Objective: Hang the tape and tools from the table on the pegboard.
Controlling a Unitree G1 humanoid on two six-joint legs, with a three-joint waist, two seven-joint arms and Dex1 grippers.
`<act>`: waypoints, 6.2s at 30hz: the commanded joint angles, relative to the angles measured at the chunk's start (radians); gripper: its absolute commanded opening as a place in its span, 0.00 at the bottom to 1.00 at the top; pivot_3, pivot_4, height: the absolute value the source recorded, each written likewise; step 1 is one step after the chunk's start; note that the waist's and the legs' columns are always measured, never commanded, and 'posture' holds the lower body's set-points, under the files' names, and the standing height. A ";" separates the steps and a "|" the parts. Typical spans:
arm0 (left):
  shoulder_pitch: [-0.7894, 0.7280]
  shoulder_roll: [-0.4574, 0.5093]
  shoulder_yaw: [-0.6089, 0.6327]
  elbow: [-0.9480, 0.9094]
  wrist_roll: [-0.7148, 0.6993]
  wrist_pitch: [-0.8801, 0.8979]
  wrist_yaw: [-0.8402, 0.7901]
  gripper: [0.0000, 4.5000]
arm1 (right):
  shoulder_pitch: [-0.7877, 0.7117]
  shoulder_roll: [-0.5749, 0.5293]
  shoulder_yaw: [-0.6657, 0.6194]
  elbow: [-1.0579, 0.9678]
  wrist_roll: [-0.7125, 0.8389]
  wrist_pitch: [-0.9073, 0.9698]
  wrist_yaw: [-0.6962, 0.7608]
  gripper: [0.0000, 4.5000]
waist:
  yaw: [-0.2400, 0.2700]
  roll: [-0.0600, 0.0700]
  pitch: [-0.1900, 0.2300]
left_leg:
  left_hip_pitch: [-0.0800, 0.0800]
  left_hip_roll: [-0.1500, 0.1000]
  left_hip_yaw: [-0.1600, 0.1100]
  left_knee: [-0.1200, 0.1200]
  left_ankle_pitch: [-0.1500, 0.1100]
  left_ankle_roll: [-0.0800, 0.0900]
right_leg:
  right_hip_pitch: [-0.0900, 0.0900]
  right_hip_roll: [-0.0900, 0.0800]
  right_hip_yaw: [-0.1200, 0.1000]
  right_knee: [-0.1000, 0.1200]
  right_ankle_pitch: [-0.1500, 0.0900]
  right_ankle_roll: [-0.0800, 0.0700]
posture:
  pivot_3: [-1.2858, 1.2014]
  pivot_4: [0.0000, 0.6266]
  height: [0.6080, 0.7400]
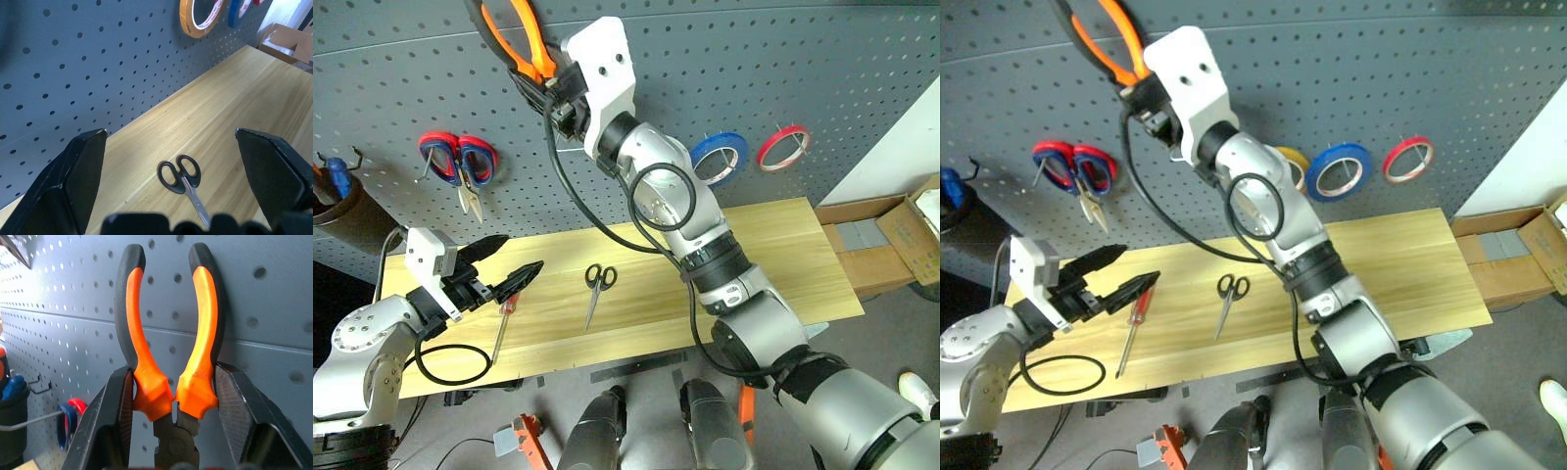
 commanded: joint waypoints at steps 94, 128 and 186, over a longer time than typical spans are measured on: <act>-0.176 -0.248 -0.512 -0.119 0.380 0.683 0.598 1.00 | 0.796 -0.900 0.019 -1.305 0.570 0.898 0.517 1.00 | 0.040 -0.015 0.039 | -0.003 0.011 0.009 0.002 -0.002 -0.001 | 0.000 0.007 0.001 -0.007 0.006 -0.003 | 0.47 0.63 1.00; -0.274 -0.377 -0.534 0.162 0.510 0.553 0.588 0.03 | 0.775 -0.890 0.049 -1.272 0.535 0.890 0.507 1.00 | 0.065 -0.019 0.042 | -0.002 0.010 0.009 0.003 -0.002 -0.001 | 0.001 0.007 0.001 -0.009 0.007 -0.002 | 0.46 0.64 1.00; 0.024 -0.405 0.043 -0.719 0.356 0.214 0.809 0.02 | 0.576 -0.714 -0.020 -0.934 0.301 0.412 0.634 1.00 | 0.088 -0.023 0.053 | -0.005 0.013 0.010 0.003 -0.003 0.000 | 0.000 0.008 -0.008 -0.017 0.012 -0.002 | 0.51 0.47 1.00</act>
